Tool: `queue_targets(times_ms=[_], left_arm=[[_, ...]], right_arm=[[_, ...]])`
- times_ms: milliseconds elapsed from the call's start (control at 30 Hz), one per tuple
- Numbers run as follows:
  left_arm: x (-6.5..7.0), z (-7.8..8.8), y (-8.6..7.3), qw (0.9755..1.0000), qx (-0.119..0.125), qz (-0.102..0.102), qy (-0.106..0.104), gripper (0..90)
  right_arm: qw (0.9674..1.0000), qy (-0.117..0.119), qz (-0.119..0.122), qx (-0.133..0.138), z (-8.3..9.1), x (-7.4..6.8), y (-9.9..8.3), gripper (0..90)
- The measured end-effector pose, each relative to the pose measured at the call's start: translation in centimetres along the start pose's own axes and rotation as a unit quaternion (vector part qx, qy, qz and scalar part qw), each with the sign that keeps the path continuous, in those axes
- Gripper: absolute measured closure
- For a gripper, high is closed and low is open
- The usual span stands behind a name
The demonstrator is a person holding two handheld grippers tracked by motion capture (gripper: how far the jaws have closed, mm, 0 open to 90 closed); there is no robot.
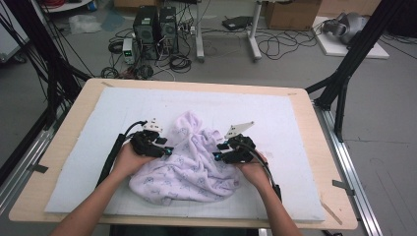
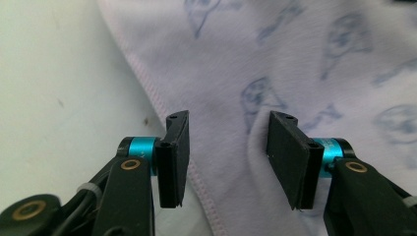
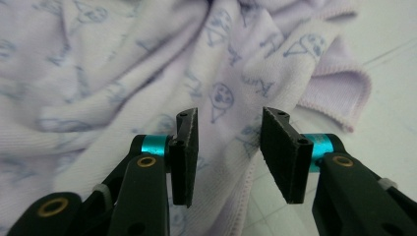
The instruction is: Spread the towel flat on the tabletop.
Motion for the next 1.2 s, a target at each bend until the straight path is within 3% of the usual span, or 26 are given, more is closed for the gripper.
queue_targets(times_ms=[67,133,200,267,400,600,733,833,1033,1133,1200], left_arm=[[0.1,-0.2,0.0,1.0000,0.005,-0.002,-0.005,58.2],[0.3,-0.2,0.0,0.9996,0.007,-0.011,-0.025,73.7],[0.6,-0.2,0.0,0.9994,0.006,-0.015,-0.031,82.9],[0.3,-0.1,0.0,0.9992,0.004,-0.011,-0.038,86.0],[0.0,0.6,-0.1,0.9995,0.003,-0.006,-0.032,86.6],[-0.1,3.8,-0.3,0.9988,0.038,-0.008,-0.031,86.7],[0.2,6.3,-1.9,0.9978,0.054,-0.008,-0.038,86.8],[1.0,7.8,-3.5,0.9974,0.058,-0.012,-0.041,86.8],[2.5,10.5,-6.7,0.9961,0.069,-0.010,-0.054,86.8],[2.6,11.0,-6.9,0.9951,0.075,-0.010,-0.063,86.4],[2.4,11.0,-6.3,0.9946,0.079,-0.015,-0.066,83.7]], right_arm=[[0.9999,-0.002,-0.005,-0.010,-0.5,0.5,-0.3,61.5],[0.9998,-0.001,-0.013,-0.018,-0.9,0.8,-0.5,65.7],[0.9996,0.003,-0.018,-0.022,-1.1,1.1,-0.7,71.8],[0.9992,0.016,-0.031,-0.018,-0.8,1.3,-0.9,81.1],[0.9993,0.014,-0.032,-0.015,-0.1,1.2,-0.9,83.2],[0.9997,0.001,-0.018,0.013,2.6,-0.1,-0.7,83.6],[0.9997,-0.006,-0.010,0.022,4.4,-1.8,-1.2,83.6],[0.9999,-0.007,-0.004,0.015,4.9,-3.4,-2.2,83.5],[0.9997,0.020,-0.011,0.006,4.8,-6.5,-4.5,83.6],[0.9991,0.041,-0.010,0.001,4.9,-7.6,-4.9,80.8],[0.9992,0.041,0.000,0.005,5.3,-7.7,-4.3,75.9]])
Point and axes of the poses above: each handheld gripper's, and its own axes: z roughly backward along the jaws, y roughly out of its top, x roughly to its right, the point moved 2 cm from there along -z, roughly forward along the jaws, and after that the axes turned 13 degrees about y, right-handed, at the moved point
